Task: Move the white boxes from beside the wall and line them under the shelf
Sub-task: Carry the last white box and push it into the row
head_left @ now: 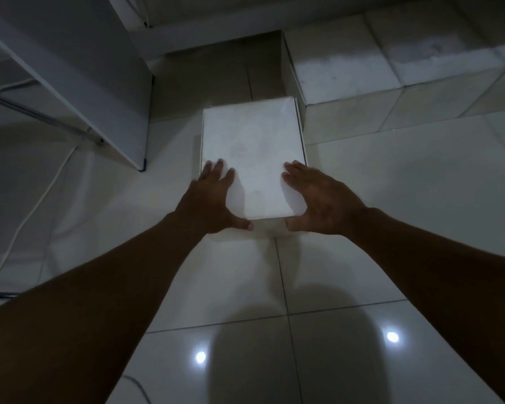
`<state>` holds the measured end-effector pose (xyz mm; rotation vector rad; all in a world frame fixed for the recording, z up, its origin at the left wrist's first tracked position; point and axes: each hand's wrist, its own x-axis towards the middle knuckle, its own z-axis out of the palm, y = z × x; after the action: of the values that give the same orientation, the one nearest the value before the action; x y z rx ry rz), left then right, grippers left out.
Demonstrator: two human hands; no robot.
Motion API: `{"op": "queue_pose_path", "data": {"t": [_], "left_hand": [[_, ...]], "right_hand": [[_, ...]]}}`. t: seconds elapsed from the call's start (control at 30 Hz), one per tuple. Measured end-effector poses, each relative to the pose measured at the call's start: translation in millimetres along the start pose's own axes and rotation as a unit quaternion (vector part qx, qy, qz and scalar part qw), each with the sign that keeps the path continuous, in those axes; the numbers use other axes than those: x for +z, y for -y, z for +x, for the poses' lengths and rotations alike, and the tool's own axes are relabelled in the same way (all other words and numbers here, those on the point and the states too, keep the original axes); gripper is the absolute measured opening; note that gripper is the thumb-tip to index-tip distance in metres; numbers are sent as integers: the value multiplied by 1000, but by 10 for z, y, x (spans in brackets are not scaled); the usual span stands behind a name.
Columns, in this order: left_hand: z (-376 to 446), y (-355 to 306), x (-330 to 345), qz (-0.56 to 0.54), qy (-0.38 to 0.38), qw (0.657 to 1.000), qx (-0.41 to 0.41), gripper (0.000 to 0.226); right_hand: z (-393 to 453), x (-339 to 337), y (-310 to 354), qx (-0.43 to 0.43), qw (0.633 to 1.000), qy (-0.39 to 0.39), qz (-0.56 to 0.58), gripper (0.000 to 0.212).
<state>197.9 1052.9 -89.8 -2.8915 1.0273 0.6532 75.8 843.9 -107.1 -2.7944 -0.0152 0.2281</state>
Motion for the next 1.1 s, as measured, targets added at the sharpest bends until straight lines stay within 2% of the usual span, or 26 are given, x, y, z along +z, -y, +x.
{"op": "queue_pose_path", "data": {"t": [0.13, 0.23, 0.4, 0.67, 1.0, 1.1], "left_hand": [[136, -206, -27, -15, -19, 999, 35, 105], [285, -309, -44, -25, -13, 999, 36, 98], [605, -269, -112, -25, 2, 998, 50, 93], [1101, -151, -249, -28, -12, 997, 69, 91], [1670, 121, -397, -54, -29, 994, 94, 89], [1791, 186, -419, -63, -32, 992, 103, 88]], "right_hand": [[33, -77, -145, 50, 998, -46, 13, 92], [125, -135, -277, 112, 993, -44, 18, 101], [430, -154, -468, 157, 986, -51, -25, 117], [861, -318, -767, 176, 979, -63, -84, 130], [1347, -442, -1044, 176, 974, -67, -123, 130], [1461, -451, -1104, 178, 977, -68, -97, 131]]}}
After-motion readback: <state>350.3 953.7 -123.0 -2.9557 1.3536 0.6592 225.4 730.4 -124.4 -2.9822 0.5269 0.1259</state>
